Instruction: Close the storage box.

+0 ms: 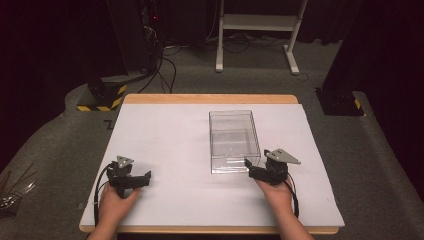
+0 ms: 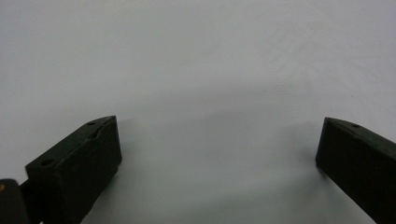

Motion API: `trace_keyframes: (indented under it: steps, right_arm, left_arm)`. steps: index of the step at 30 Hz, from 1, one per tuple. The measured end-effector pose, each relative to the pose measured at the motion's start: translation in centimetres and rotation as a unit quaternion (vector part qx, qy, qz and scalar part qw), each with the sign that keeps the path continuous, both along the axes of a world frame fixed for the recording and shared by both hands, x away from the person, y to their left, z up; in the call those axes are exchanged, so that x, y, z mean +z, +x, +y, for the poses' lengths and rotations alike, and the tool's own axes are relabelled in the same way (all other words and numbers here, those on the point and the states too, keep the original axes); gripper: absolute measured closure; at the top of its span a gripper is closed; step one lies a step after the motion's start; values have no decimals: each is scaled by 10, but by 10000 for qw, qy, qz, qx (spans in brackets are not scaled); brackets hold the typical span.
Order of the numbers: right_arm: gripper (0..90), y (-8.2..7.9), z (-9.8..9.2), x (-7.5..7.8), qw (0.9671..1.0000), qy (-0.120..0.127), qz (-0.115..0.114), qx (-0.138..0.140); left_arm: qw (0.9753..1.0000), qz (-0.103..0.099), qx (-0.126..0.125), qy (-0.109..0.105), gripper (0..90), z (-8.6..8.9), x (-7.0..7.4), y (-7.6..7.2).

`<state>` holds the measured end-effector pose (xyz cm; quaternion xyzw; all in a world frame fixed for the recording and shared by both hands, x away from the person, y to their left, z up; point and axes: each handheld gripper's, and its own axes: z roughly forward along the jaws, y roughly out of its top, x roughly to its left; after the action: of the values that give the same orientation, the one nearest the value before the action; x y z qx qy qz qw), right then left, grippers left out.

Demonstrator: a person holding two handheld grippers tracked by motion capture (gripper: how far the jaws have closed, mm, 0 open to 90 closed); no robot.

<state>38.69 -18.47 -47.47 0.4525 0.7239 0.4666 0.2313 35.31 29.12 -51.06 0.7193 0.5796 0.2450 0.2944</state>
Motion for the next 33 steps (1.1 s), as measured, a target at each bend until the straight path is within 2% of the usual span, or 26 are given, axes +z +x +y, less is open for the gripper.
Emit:
trace_keyframes:
  steps: [7,8,18,21,33]
  right_arm:
    - [145,7,2,-1,10000,9,-25,-80]
    - [143,8,1,-1,10000,70,12,-53]
    - [157,8,1,-1,10000,62,4,-17]
    - [186,7,1,0,10000,34,23,22]
    - [198,-7,-8,8,9999,63,-79,121]
  left_arm:
    - [10000,-2,1,3,5,0,0,0]
    - [10000,-3,1,3,5,0,0,0]
    - [10000,-2,0,4,5,0,0,0]
    - [10000,-3,1,4,5,0,0,0]
    - [10000,-4,0,4,5,0,0,0]
